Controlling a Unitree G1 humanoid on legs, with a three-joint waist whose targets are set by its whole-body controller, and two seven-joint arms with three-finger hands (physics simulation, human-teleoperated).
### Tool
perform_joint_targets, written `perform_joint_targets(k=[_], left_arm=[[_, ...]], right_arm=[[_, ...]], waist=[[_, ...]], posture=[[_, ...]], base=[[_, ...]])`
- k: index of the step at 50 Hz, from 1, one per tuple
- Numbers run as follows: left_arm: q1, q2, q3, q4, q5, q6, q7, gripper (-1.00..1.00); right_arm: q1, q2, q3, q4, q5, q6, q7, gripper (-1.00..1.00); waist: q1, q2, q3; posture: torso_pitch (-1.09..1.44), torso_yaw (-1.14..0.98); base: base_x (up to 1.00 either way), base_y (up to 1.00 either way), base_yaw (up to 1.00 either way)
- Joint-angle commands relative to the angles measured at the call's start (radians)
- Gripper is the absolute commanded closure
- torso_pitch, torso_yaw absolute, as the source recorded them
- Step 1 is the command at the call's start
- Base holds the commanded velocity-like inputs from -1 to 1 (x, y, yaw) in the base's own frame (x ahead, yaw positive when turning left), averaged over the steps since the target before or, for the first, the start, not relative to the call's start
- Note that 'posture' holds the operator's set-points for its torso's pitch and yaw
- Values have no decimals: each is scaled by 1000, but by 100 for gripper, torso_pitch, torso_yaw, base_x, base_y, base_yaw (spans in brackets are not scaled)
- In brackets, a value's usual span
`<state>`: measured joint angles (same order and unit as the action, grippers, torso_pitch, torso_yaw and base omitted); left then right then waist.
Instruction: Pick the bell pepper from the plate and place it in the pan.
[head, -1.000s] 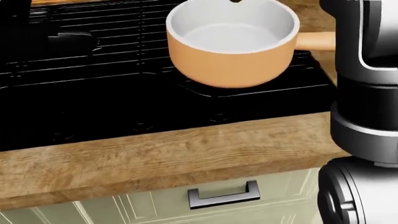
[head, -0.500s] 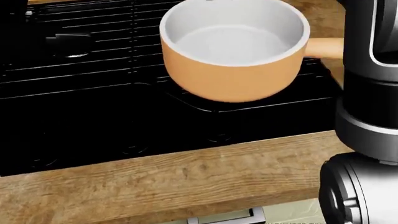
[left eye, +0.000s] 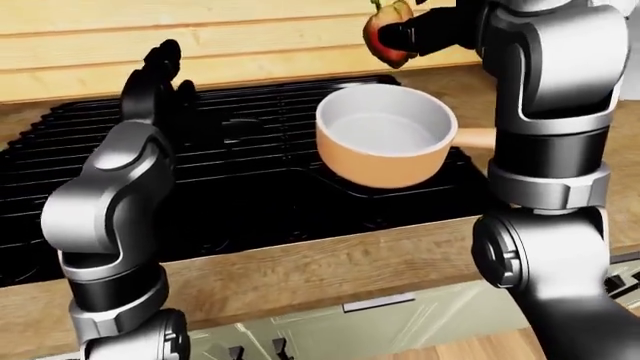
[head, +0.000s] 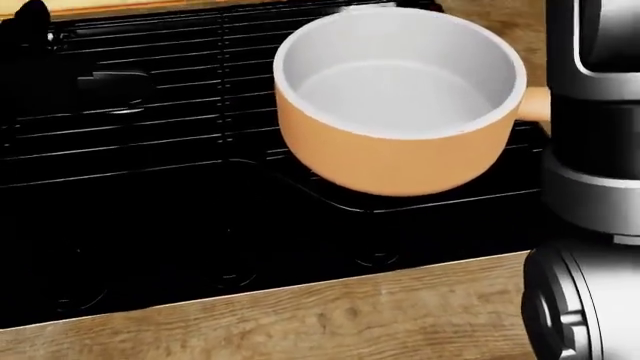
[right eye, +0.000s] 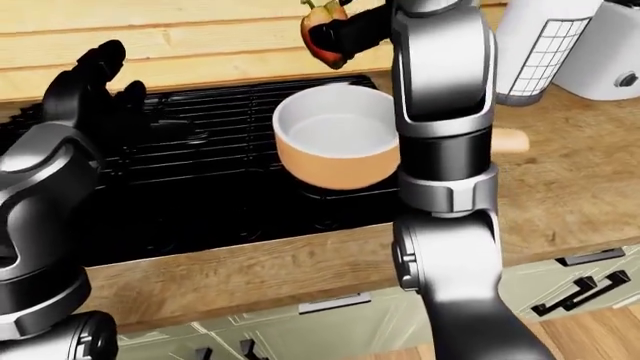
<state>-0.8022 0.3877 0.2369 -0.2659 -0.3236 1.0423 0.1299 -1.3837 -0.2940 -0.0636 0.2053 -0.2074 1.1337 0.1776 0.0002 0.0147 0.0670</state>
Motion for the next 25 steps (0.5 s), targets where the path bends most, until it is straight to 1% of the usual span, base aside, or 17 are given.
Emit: perform_joint_targets(k=[1, 3, 4, 5, 6, 8, 13, 15, 22, 25], left_arm=[[-36, 13, 11, -40, 1, -35, 2, -100], [-39, 14, 11, -37, 2, -36, 1, -100], [-40, 13, 12, -40, 1, -33, 2, -100], [-38, 13, 11, -42, 1, -34, 2, -100], [-36, 13, 12, -44, 1, -32, 2, -100], [-31, 13, 13, -47, 1, -33, 2, -100], [-23, 9, 12, -48, 1, -38, 2, -100], [-25, 9, 13, -50, -1, -35, 2, -100], [-18, 9, 15, -58, -3, -31, 2, -100], [-18, 9, 14, -55, -2, -35, 2, -100]], right_arm=[[-48, -15, -14, -41, -9, -27, -4, 100], [-52, -18, -15, -42, -11, -26, -2, 100], [-49, -17, -16, -45, -11, -30, -1, 100], [-49, -18, -14, -47, -12, -28, 0, 100], [-48, -19, -16, -46, -14, -28, 0, 100], [-48, -26, -11, -48, -19, -23, 7, 100], [-56, -40, 2, -34, -45, -29, 39, 100], [-50, -37, -2, -32, -52, -33, 42, 100], [-44, -28, -5, -35, -66, -35, 47, 100], [-37, -35, 8, -37, -82, -36, 67, 100]], waist=[[-2, 9, -26], [0, 2, -8], [5, -12, -9], [4, -13, -23], [7, -8, -34], [7, -3, -41], [0, 5, -34], [-4, 7, -32], [-9, 9, -27], [-9, 8, -27]], posture=[[0, 0], [0, 0], [0, 0], [0, 0], [0, 0], [0, 0], [0, 0], [0, 0], [0, 0], [0, 0]], base=[[37, 0, 0], [24, 0, 0], [0, 0, 0], [0, 0, 0], [0, 0, 0], [0, 0, 0], [0, 0, 0], [0, 0, 0], [0, 0, 0], [0, 0, 0]])
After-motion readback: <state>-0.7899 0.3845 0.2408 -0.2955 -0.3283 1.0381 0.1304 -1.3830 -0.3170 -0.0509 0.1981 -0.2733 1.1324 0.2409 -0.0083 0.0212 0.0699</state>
